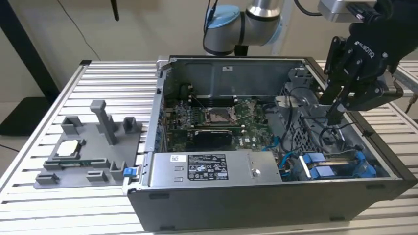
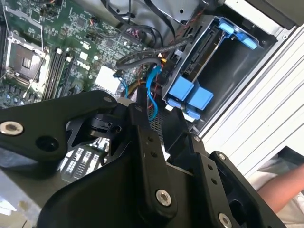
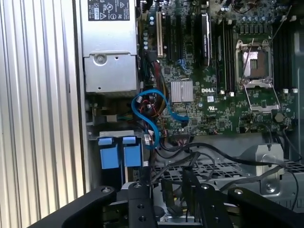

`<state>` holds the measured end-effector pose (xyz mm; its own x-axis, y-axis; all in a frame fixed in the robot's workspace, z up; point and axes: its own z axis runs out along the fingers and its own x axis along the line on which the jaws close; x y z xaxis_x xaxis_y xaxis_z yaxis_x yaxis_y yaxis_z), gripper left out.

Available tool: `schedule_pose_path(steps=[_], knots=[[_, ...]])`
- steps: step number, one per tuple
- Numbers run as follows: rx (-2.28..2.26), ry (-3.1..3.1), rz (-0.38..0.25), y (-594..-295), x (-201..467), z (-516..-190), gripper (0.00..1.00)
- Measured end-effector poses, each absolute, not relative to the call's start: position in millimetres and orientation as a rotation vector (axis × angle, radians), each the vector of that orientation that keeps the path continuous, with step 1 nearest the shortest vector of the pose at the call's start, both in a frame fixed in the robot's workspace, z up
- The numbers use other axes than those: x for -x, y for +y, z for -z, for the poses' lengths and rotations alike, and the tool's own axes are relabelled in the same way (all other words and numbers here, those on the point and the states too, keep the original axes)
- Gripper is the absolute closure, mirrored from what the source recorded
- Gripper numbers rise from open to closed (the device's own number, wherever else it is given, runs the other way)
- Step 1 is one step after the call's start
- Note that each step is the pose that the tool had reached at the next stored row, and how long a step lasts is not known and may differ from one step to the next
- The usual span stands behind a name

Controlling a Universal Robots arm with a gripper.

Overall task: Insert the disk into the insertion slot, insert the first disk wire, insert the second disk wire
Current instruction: 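Insert the disk into the insertion slot, then insert the first disk wire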

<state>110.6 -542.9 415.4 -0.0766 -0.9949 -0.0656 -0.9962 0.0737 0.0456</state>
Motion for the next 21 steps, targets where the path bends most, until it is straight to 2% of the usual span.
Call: schedule_pose_path(steps=[8,21], knots=[[2.112,2.253,-0.069,-543,-114,-411,0.00],[2.120,2.219,-0.040,-543,-120,-395,0.00]])
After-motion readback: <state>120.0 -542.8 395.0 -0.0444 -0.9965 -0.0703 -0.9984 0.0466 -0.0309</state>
